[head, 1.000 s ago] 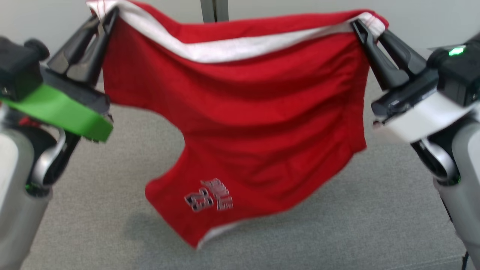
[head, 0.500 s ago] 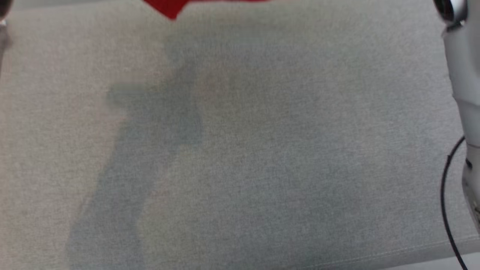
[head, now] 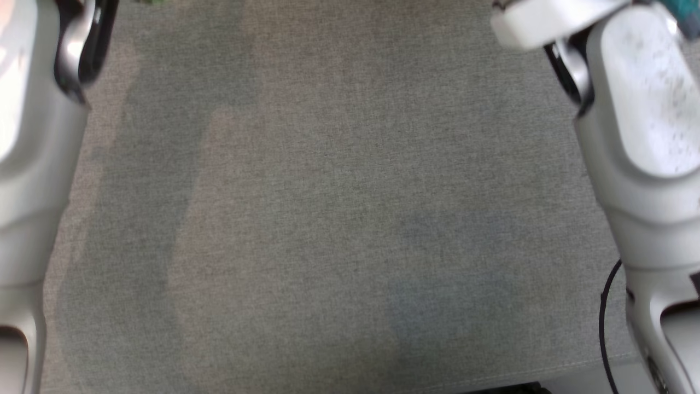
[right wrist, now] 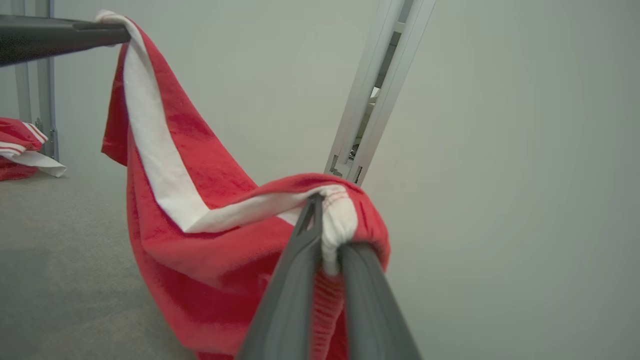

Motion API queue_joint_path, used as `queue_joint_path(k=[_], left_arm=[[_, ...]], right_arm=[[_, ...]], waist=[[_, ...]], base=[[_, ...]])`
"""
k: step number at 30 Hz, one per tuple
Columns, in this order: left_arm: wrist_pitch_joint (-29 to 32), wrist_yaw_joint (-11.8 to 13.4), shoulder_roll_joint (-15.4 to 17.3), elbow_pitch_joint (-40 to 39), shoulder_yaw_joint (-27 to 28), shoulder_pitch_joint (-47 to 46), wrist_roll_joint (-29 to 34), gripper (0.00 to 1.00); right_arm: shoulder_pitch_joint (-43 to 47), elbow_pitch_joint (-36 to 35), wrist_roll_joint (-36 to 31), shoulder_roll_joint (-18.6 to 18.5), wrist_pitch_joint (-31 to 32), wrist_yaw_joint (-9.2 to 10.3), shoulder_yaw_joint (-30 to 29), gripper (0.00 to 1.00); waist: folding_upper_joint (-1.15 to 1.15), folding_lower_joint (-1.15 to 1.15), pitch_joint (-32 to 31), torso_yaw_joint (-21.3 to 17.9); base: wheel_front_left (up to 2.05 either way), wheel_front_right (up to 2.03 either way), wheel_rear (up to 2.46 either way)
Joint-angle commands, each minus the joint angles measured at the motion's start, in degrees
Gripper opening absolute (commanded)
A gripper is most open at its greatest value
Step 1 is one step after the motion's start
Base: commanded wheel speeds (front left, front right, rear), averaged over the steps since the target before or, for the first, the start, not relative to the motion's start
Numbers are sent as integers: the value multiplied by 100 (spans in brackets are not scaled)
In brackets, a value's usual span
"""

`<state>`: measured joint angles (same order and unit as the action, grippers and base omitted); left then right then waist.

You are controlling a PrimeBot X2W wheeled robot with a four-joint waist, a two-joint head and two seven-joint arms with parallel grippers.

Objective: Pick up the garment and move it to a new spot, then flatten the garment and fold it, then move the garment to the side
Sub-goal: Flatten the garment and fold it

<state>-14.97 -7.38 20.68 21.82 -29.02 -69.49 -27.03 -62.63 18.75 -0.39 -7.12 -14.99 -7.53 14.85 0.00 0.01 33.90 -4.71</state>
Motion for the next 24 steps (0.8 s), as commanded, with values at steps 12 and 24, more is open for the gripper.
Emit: queue_joint_path(k=[12,24], left_arm=[[-18,-7,-6,-1926,1024,3359,435,0],[-19,29,-300,-3030,1538,6054,674,0]], right_arm=[[2800,-1635,382,116,-28,8,116,0],[5290,-2366,599,387,-28,8,28,0]], waist=[[0,-1,-1024,109],[0,-1,-2395,229]], base=[[0,0,0],[0,0,0]])
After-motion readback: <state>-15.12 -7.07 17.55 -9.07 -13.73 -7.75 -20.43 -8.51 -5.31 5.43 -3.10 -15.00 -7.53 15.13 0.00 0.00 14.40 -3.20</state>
